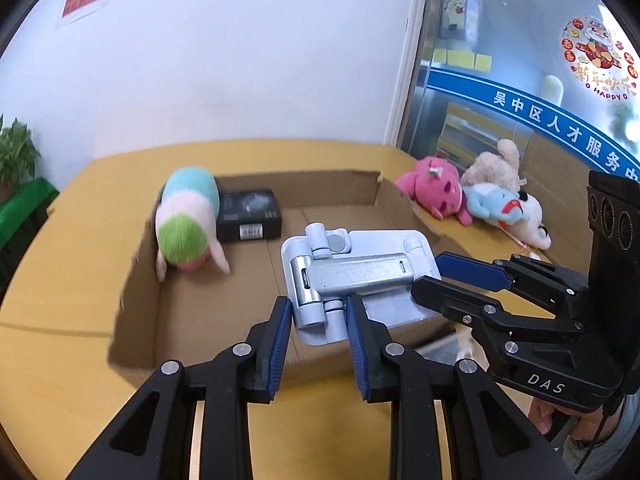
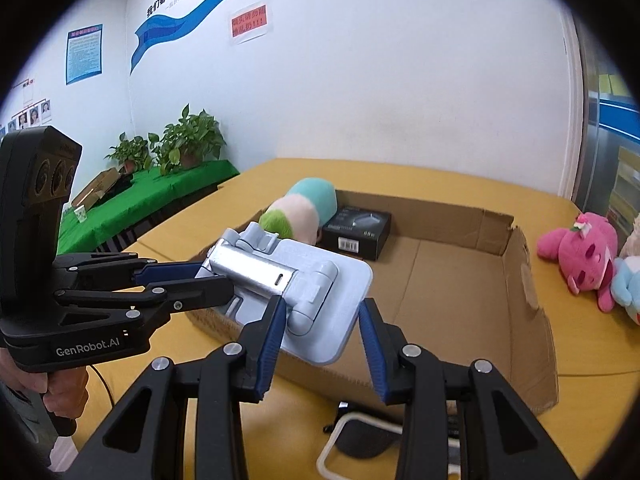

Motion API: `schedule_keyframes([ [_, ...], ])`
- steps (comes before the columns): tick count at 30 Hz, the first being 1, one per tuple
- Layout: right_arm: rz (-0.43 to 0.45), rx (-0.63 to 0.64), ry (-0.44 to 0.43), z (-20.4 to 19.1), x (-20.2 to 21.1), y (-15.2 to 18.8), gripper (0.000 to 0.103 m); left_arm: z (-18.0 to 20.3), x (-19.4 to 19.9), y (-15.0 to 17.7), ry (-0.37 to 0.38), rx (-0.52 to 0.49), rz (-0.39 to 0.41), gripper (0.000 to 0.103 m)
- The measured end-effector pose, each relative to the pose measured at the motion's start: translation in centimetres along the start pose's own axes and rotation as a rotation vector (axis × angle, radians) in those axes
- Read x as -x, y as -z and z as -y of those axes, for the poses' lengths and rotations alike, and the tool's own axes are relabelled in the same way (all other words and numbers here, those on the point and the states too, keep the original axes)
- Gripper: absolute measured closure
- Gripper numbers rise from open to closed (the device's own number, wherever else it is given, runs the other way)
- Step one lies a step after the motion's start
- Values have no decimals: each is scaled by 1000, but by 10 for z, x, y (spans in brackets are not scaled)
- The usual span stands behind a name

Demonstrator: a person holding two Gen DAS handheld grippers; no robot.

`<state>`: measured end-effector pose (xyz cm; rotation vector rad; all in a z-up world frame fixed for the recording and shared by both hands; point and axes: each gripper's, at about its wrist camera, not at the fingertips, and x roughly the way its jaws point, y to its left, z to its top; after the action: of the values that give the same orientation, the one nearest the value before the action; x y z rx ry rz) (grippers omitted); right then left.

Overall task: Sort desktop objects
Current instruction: 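Lift the phone stand with the left gripper over the cardboard box, then lower the phone stand into the box and open the left gripper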

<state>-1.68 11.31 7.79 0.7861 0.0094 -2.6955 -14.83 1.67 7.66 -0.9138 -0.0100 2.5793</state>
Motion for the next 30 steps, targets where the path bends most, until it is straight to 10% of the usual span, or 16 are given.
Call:
schedule_keyframes([
  [18, -43, -7, -159, -7, -83, -70, 66, -73, -9, -59, -131, 56, 25, 78],
  [30, -88, -72, -117, 36, -119, -93, 66, -75, -73, -104, -69, 29, -22, 78],
])
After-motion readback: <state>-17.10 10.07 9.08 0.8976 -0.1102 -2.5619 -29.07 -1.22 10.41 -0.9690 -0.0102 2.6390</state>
